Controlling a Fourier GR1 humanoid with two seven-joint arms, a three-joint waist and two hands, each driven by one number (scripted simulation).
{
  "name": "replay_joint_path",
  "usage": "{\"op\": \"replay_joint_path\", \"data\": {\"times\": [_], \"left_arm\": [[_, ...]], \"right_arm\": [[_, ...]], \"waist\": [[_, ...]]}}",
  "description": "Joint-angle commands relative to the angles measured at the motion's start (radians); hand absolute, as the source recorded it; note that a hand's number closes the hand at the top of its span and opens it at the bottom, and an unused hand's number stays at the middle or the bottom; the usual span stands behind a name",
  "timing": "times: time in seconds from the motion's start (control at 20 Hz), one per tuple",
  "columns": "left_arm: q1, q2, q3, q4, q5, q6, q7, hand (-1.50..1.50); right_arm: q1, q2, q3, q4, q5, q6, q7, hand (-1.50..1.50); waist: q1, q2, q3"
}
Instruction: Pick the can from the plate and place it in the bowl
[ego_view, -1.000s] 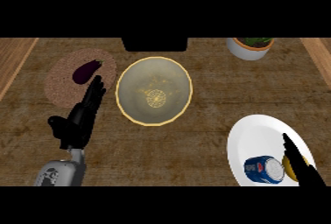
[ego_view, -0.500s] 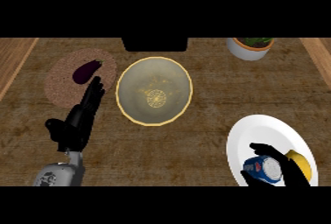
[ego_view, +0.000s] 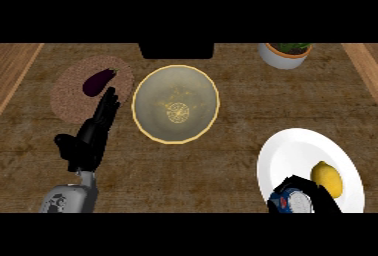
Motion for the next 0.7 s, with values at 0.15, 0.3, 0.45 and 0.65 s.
{"op": "replay_joint_path", "data": {"times": [0.15,0.3,0.45,0.65], "left_arm": [[0.001,-0.024,-0.042,-0.029,-0.011,-0.006,0.023,0.0],[-0.006,-0.021,-0.046,0.006,-0.008,-0.025,-0.006,0.0],[-0.029,-0.015,-0.042,0.011,-0.008,-0.028,0.004,0.0],[-0.047,-0.035,-0.068,0.021,-0.028,-0.017,0.015,0.0]], "right_arm": [[-0.15,0.175,0.371,0.005,0.189,-0.278,0.145,1.5],[-0.267,0.178,0.436,0.047,0.209,-0.353,0.168,1.5],[-0.376,0.179,0.522,0.062,0.229,-0.491,0.185,1.5],[-0.522,0.18,0.596,0.098,0.35,-0.631,0.247,1.5]], "waist": [[0.038,0.0,0.001],[0.093,0.011,-0.002],[0.101,0.009,0.0],[0.094,0.002,-0.003]]}}
